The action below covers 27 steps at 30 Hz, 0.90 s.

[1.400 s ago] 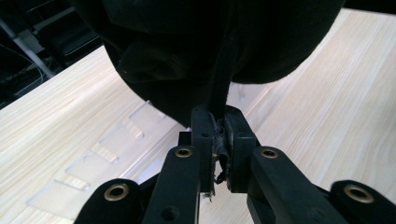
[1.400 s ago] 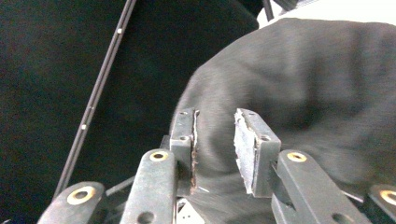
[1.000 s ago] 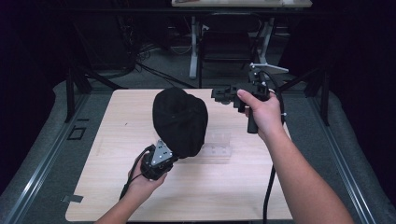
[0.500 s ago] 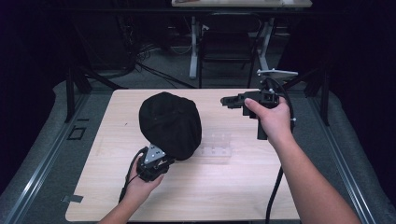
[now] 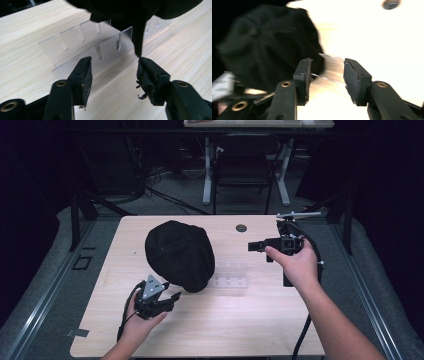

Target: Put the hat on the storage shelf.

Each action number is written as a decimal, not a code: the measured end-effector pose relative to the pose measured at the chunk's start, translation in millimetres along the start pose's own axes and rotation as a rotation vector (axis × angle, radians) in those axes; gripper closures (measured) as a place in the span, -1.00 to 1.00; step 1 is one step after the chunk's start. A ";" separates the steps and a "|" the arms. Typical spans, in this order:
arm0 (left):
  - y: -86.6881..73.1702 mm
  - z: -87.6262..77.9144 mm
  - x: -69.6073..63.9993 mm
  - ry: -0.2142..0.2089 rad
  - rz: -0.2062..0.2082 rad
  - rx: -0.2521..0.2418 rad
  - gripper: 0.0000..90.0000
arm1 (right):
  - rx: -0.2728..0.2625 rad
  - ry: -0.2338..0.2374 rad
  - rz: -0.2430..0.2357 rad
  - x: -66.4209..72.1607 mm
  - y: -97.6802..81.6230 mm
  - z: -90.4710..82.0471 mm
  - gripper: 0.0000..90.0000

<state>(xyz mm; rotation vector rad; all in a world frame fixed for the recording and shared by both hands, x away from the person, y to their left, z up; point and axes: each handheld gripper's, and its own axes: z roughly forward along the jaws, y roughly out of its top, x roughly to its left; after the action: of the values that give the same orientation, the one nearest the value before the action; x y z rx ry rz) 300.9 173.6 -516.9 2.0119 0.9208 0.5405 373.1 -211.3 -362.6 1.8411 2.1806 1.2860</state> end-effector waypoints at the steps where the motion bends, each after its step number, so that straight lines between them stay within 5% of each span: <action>1: 0.0 0.0 0.0 0.000 0.000 0.000 -0.02 | 0.000 0.000 0.000 0.0 0.0 0.0 0.25; 3: -5.9 -8.0 7.2 0.018 -0.016 0.001 -0.04 | 0.003 -0.060 -0.024 -5.2 -7.4 1.8 0.22; 13: -33.3 -21.0 30.4 0.042 -0.099 0.007 -0.06 | 0.003 -0.123 -0.030 -20.4 -22.3 5.2 0.10; 18: -46.4 -19.6 43.6 0.054 -0.163 0.022 -0.06 | 0.018 -0.206 -0.074 -21.2 -28.1 7.0 0.08; 27: -54.4 -18.3 53.4 0.082 -0.185 0.020 -0.06 | 0.040 -0.221 -0.080 -24.4 -36.0 16.5 0.06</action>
<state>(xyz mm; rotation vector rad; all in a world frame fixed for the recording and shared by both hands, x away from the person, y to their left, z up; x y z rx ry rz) 300.8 244.7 -549.8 1.9094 1.1523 0.5150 359.4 -221.0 -406.0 1.7915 2.1529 0.9792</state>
